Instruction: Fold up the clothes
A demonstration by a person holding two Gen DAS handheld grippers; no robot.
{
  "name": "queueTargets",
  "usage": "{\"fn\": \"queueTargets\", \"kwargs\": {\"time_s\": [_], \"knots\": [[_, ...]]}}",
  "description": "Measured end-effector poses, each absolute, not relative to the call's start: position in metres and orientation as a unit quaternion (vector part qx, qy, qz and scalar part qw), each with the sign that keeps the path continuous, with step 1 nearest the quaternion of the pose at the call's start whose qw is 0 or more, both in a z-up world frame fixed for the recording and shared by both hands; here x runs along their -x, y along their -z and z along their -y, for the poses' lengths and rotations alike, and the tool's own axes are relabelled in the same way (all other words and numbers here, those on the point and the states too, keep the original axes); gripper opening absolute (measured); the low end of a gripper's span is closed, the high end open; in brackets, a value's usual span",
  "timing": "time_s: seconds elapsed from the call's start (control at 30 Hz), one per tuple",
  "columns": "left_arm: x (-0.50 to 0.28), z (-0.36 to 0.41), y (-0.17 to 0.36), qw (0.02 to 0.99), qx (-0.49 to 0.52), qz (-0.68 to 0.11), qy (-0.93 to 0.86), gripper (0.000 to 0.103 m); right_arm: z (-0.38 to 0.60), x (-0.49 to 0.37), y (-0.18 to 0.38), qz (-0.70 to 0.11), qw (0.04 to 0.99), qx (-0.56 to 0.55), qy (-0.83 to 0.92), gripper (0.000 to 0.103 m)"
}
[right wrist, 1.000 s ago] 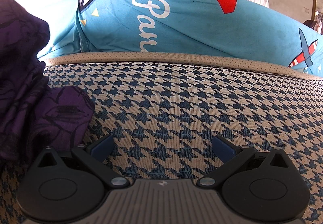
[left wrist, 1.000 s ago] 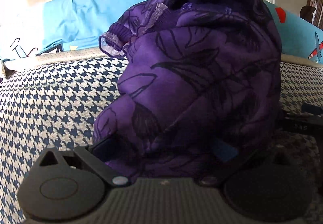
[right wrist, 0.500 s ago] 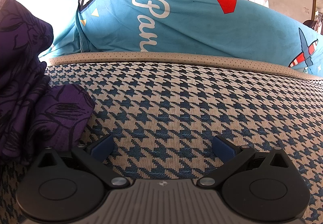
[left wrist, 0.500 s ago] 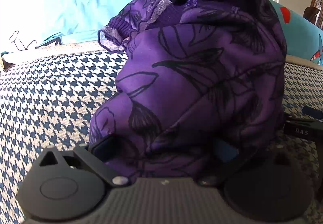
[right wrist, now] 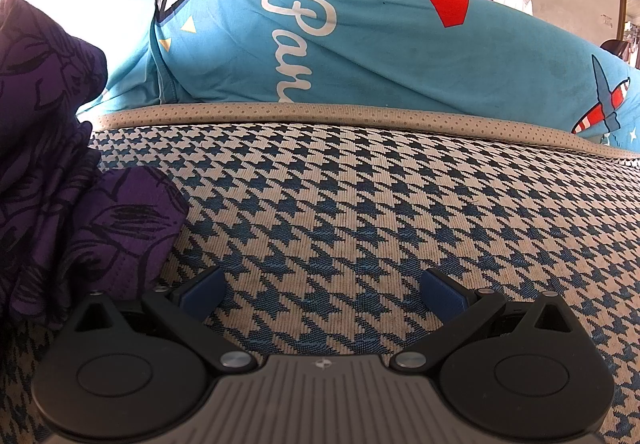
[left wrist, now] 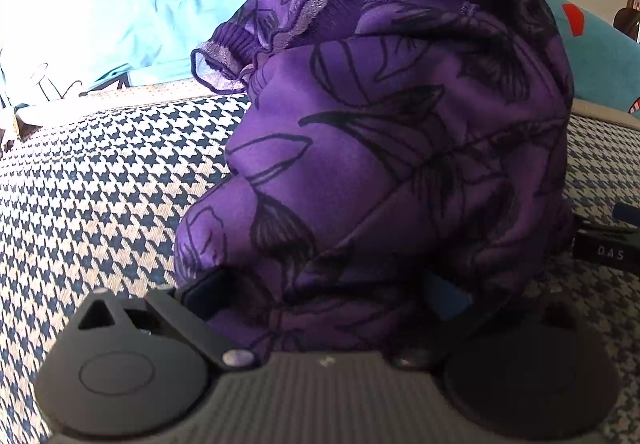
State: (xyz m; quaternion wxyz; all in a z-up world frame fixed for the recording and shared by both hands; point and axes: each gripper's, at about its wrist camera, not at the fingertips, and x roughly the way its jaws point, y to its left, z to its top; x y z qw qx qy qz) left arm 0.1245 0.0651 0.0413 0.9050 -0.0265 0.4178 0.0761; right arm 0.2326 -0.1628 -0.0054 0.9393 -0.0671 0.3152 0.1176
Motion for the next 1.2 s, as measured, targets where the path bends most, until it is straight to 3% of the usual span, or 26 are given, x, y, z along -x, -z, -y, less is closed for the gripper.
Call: {"fn": "queueTargets", "kwargs": {"time_s": [0.87, 1.2], "knots": [[-0.158, -0.009, -0.031, 0.884, -0.050, -0.459, -0.076, 0.103, 0.163, -0.233, 0.006, -0.315, 0.939, 0.067, -0.118, 0.103], [-0.145, 0.007, -0.019, 0.909, -0.047, -0.406, -0.084, 0.103, 0.163, -0.232, 0.006, -0.315, 0.939, 0.067, -0.117, 0.103]]}}
